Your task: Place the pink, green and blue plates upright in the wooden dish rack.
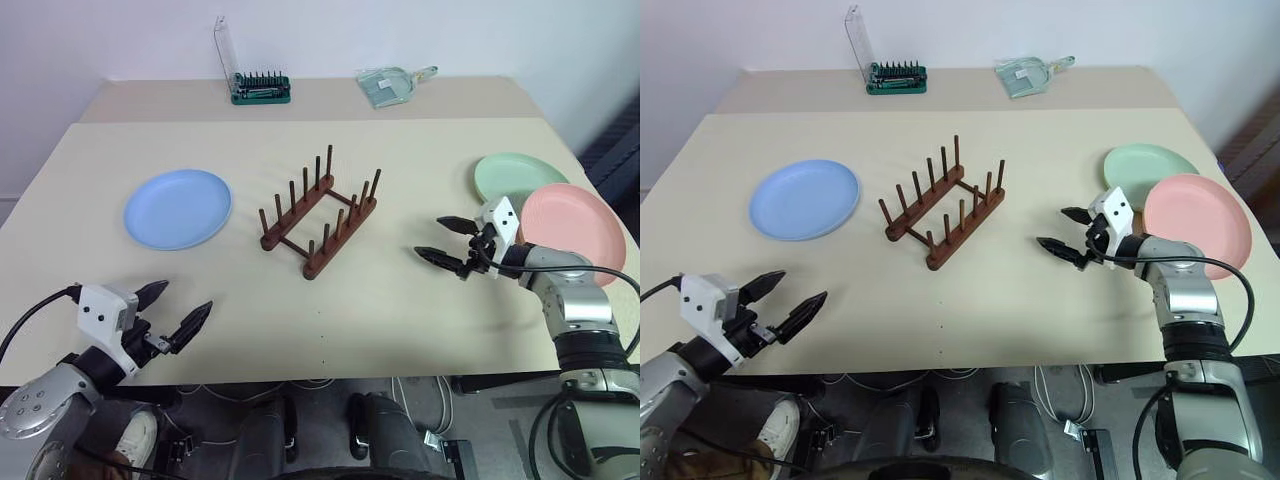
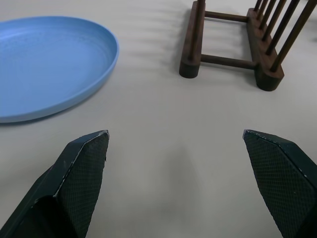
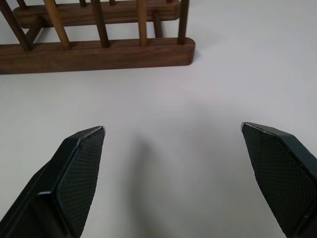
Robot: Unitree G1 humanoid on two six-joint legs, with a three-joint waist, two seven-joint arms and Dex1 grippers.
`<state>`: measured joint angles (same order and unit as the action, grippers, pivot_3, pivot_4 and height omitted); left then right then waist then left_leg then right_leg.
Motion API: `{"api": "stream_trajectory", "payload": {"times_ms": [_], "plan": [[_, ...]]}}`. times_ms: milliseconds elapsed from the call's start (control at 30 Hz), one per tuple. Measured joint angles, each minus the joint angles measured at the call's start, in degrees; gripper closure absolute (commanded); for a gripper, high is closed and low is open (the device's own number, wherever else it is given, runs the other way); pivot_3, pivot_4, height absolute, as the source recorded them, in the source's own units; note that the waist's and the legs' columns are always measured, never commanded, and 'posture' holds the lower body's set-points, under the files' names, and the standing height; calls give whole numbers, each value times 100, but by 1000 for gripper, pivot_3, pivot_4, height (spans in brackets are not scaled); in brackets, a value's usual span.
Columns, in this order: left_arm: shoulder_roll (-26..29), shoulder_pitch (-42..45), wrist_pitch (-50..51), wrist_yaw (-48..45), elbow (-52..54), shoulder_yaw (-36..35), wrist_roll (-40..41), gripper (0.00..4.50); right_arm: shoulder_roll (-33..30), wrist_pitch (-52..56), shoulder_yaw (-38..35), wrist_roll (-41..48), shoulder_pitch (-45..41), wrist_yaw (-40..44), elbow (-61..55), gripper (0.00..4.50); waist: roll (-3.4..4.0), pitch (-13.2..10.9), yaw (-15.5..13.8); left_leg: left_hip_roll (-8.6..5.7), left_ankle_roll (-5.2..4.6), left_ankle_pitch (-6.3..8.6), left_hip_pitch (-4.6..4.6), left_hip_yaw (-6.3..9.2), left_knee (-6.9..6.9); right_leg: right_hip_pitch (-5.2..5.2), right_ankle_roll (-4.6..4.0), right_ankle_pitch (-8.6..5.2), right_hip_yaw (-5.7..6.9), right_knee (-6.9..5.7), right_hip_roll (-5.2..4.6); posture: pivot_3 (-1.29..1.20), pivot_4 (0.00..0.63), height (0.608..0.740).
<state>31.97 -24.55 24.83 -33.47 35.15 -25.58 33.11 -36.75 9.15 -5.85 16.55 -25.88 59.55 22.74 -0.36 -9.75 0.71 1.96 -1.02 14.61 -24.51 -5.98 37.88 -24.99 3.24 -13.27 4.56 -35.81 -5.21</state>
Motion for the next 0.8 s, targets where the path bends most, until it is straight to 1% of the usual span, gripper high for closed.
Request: {"api": "stream_trajectory", "payload": {"times_ms": [467,800], "plan": [[-66,-13,6,263,135,43,-14,46,148,-11,92,-12,-158,-7,61,0,0,0,-5,0,0,0,0,-1,1,2,0,0,0,0,0,0,150,740],[-87,-34,102,399,337,290,-15,46,202,69,104,-10,-156,-105,45,0,0,0,-3,0,0,0,0,0,1,3,0,0,0,-1,0,0,150,740]]}}
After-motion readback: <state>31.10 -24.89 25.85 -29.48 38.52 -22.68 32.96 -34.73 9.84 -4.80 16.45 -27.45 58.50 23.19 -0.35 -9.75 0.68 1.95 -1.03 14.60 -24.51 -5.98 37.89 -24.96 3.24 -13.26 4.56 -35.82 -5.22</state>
